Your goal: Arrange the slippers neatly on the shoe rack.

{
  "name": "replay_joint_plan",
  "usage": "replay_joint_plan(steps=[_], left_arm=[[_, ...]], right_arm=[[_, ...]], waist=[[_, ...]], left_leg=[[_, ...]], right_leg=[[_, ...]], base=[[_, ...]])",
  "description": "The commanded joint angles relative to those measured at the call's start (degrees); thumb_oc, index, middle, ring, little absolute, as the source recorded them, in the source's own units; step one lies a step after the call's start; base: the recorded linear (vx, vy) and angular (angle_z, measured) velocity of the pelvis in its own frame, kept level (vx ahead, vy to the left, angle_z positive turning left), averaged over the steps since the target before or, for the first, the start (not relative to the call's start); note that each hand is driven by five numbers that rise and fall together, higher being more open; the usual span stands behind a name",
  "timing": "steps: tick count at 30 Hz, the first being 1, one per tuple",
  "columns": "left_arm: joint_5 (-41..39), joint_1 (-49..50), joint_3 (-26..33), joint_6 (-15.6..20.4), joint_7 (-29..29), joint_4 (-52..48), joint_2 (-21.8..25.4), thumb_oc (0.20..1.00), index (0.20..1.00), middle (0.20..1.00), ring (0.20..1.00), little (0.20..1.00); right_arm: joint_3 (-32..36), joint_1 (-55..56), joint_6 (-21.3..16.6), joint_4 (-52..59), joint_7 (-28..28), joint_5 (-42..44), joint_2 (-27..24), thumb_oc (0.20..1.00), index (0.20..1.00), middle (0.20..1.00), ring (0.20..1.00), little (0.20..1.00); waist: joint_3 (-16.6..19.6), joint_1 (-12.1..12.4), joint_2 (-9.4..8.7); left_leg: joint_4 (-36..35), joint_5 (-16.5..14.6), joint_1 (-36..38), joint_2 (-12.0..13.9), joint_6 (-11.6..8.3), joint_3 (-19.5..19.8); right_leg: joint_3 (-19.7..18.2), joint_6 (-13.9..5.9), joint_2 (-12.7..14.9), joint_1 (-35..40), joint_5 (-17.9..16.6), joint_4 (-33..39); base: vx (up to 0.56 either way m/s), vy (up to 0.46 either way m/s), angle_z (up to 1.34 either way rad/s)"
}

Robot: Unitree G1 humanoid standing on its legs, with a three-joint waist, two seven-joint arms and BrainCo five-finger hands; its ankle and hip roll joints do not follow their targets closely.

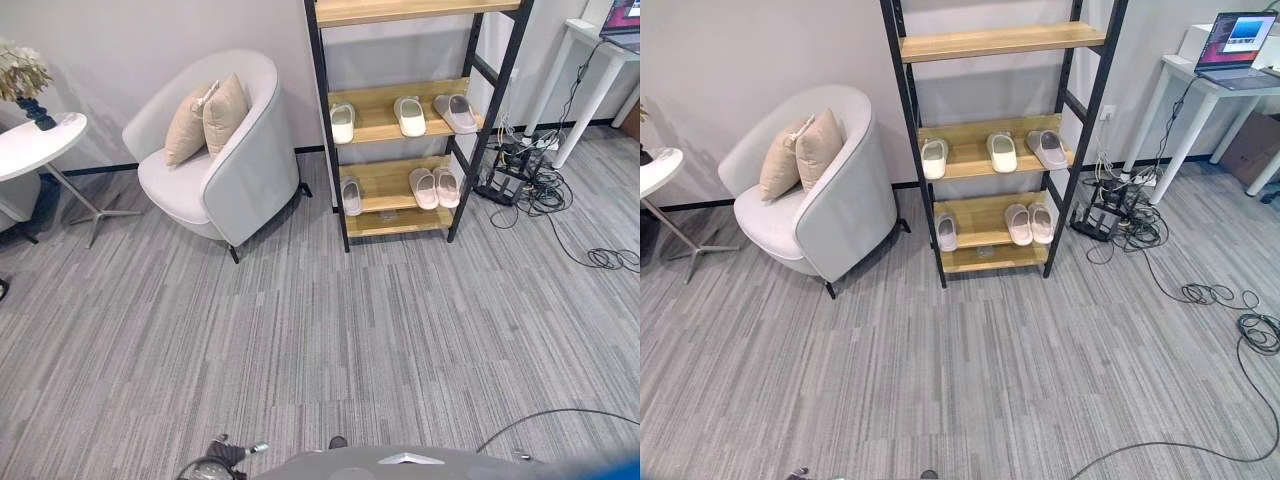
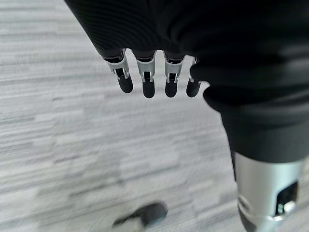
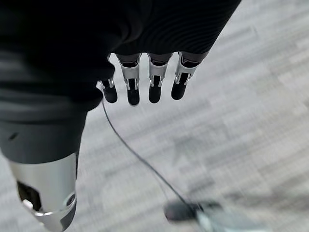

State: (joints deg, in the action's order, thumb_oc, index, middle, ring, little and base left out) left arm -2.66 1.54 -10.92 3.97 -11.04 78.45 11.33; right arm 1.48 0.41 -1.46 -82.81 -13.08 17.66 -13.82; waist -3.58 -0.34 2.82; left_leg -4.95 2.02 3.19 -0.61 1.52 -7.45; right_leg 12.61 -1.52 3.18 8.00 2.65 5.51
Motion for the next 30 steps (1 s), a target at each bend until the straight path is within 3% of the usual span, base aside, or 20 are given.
replay_joint_plan(steps=[1, 8, 14, 15, 16, 17, 20, 21, 22, 23, 26, 28, 30], left_arm=[[2.4, -3.4, 0.8, 0.1, 0.4, 3.8, 1.1, 1.0, 1.0, 1.0, 1.0, 1.0], [5.8, -4.6, -2.8, -0.4, 0.2, 3.2, 0.3, 1.0, 1.0, 1.0, 1.0, 1.0], [9.2, -7.3, -7.6, -0.2, -0.6, 0.9, 0.0, 1.0, 1.0, 1.0, 1.0, 1.0], [9.2, -7.6, -8.0, 0.1, -1.1, 0.2, 0.0, 1.0, 1.0, 1.0, 1.0, 1.0], [9.2, -8.8, -9.1, 0.2, -1.6, -0.6, -0.5, 1.0, 1.0, 1.0, 1.0, 1.0], [11.3, -9.6, -10.9, 0.0, -1.9, -1.3, -0.7, 1.0, 1.0, 1.0, 1.0, 1.0], [11.3, -8.7, -10.3, 0.2, -1.7, -1.2, -0.5, 1.0, 1.0, 1.0, 1.0, 1.0], [11.2, -8.0, -9.7, 0.1, -1.3, -0.6, -0.4, 1.0, 1.0, 1.0, 1.0, 1.0], [11.4, -7.4, -9.2, -0.2, -1.3, 0.4, -0.1, 1.0, 1.0, 1.0, 1.0, 1.0], [11.6, -6.8, -8.1, -0.5, -0.9, 1.3, 0.1, 1.0, 1.0, 1.0, 1.0, 1.0], [11.3, -4.2, -4.1, -1.4, -1.4, 3.8, 1.1, 1.0, 1.0, 1.0, 1.0, 1.0], [9.5, -5.2, -3.4, -0.8, -1.9, 2.5, 2.3, 1.0, 1.0, 1.0, 1.0, 1.0], [9.1, -5.8, -3.3, -0.8, -2.1, 1.9, 2.6, 1.0, 1.0, 1.0, 1.0, 1.0]], right_arm=[[-1.7, -1.5, -0.1, -1.7, -0.2, -2.3, -1.7, 1.0, 1.0, 1.0, 1.0, 1.0], [-2.5, -1.1, -0.2, -1.1, -0.4, -2.5, -0.9, 1.0, 1.0, 1.0, 1.0, 1.0], [-4.4, -2.8, -0.5, -1.3, -1.4, -4.5, -2.1, 1.0, 1.0, 1.0, 1.0, 1.0], [-4.9, -2.9, -0.4, -1.3, -1.7, -5.4, -2.3, 1.0, 1.0, 1.0, 1.0, 1.0], [-6.1, -3.7, -0.3, -1.4, -1.9, -7.5, -2.7, 1.0, 1.0, 1.0, 1.0, 1.0], [-8.2, -4.5, 0.4, -1.0, -2.2, -9.3, -2.7, 1.0, 1.0, 1.0, 1.0, 1.0], [-9.9, -5.4, 0.2, 0.2, -2.3, -10.7, -3.2, 1.0, 1.0, 1.0, 1.0, 1.0], [-10.2, -5.6, 0.1, 1.2, -2.1, -11.0, -3.4, 1.0, 1.0, 1.0, 1.0, 1.0], [-10.7, -5.8, -0.2, 2.6, -2.0, -11.1, -3.4, 1.0, 1.0, 1.0, 1.0, 1.0], [-11.0, -5.8, -0.1, 3.0, -1.6, -11.5, -3.1, 1.0, 1.0, 1.0, 1.0, 1.0], [-10.8, -4.6, -0.3, 3.4, -1.4, -12.8, -0.9, 1.0, 1.0, 1.0, 1.0, 1.0], [-11.3, -3.8, 0.3, 3.6, -0.4, -13.8, 1.2, 1.0, 1.0, 1.0, 1.0, 1.0], [-11.2, -4.0, 0.4, 3.8, -0.3, -13.7, 1.3, 1.0, 1.0, 1.0, 1.0, 1.0]], waist=[[-0.4, 0.8, -1.1], [-1.4, 0.1, -1.32], [-3.9, -0.2, -1.11], [-4.6, -0.1, -1.27], [-6.5, 0.2, -1.53], [-8.2, 0.8, -1.66], [-8.1, 1.9, -1.48], [-7.7, 2.5, -1.54], [-7.7, 3.2, -1.62], [-7.2, 3.4, -1.54], [-4.4, 4.2, -2.89], [-3.7, 4.6, -4.43], [-3.9, 4.6, -4.58]], left_leg=[[-0.1, -2.4, 1.5, 3.9, -6.09, 3.5], [-0.1, -2.0, 1.2, 4.5, -6.61, 3.3], [1.2, -0.6, 0.8, 6.1, -7.22, 3.5], [3.9, -1.4, -0.5, 6.2, -7.2, 3.6], [16.7, -1.7, -6.4, 6.2, -8.47, 3.0], [30.0, 3.0, -13.3, 8.0, -9.4, 2.5], [24.3, 1.2, -17.1, 7.3, -8.11, 2.2], [19.5, 1.7, -16.6, 8.0, -8.01, 1.4], [12.0, 5.2, -16.2, 9.4, -8.75, -0.4], [9.1, 5.5, -15.2, 10.0, -8.69, -1.0], [8.7, 3.4, -12.7, 6.9, -6.82, 0.4], [9.2, -1.3, -10.3, 3.2, -2.99, -0.4], [9.4, -2.2, -9.9, 2.4, -2.13, -0.3]], right_leg=[[0.2, -5.95, 4.8, -1.2, -2.2, -0.5], [0.2, -5.58, 4.5, -1.0, -1.8, -0.5], [-0.2, -3.88, 3.1, -1.7, -0.7, -2.5], [-0.5, -3.36, 3.1, -2.2, 0.0, -3.7], [-0.2, -1.98, 3.7, -3.0, 1.9, -6.8], [0.6, -0.4, 3.4, -2.6, 3.9, -8.1], [1.2, -0.96, 3.1, -1.3, 5.1, -7.3], [1.5, -1.52, 3.2, -0.4, 5.4, -6.9], [2.0, -2.07, 3.3, 1.4, 5.6, -6.4], [1.9, -2.5, 3.1, 2.0, 5.8, -6.3], [0.1, -4.22, 5.2, 3.6, 5.4, -7.3], [-1.4, -7.06, 8.8, -0.4, 1.4, -16.7], [-1.9, -7.7, 9.7, -2.4, -0.5, -20.4]], base=[[0.0, 0.0, 0.0], [0.02, -0.056, -0.01], [0.04, -0.17, 0.02], [-0.01, -0.237, 0.02], [0.06, -0.324, 0.18], [0.1, -0.287, 0.29], [0.2, -0.04, 0.11], [0.36, 0.127, 0.06], [0.37, 0.163, -0.2], [0.46, 0.224, -0.43], [0.52, 0.356, -0.65], [0.4, 0.443, -0.4], [0.15, 0.246, 0.24]])
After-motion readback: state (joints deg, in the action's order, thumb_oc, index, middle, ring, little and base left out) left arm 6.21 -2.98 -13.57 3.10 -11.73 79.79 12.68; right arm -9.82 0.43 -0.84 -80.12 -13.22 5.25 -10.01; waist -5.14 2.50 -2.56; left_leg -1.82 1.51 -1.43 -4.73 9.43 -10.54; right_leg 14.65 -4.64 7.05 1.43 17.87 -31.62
